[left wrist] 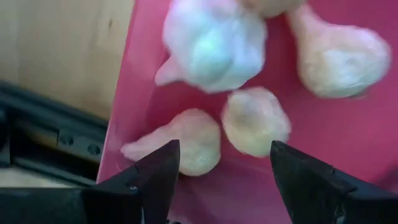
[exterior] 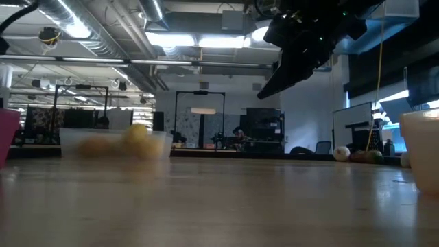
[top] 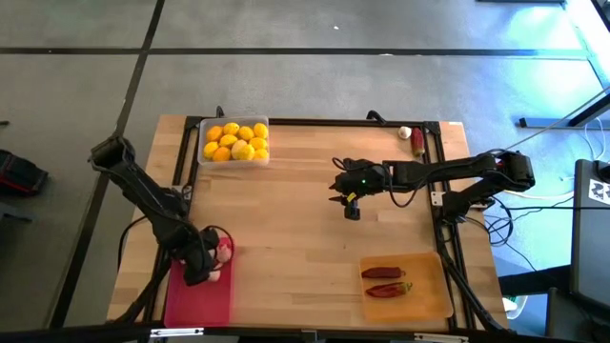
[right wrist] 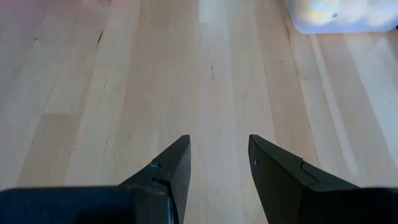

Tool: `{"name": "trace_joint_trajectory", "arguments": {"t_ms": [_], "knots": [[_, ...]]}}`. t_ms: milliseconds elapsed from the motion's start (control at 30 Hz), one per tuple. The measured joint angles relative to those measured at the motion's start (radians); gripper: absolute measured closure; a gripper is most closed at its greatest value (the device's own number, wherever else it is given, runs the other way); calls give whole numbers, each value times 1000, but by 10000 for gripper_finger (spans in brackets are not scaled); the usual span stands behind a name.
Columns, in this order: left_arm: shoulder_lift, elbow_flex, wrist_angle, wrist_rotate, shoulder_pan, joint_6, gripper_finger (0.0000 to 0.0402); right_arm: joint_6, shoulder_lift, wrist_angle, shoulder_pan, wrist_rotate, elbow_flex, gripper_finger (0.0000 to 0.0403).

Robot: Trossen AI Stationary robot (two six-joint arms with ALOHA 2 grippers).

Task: Sort produce into baskets
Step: Put the white garlic into the bottom left red bin

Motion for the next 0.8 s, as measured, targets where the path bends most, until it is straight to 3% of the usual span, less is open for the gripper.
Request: {"name": "trace_joint_trajectory", "arguments": {"t_ms": [233, 600, 800], "knots": [[0, 60, 2, -37, 91, 181, 157, 0, 0, 0, 0, 0, 0, 249], [-12, 105, 99, -505, 242, 697, 157, 80, 0, 10, 0, 0, 0, 249], [-64, 47, 311, -526, 362, 968, 157, 151, -1, -25, 0, 120, 0, 249]]}}
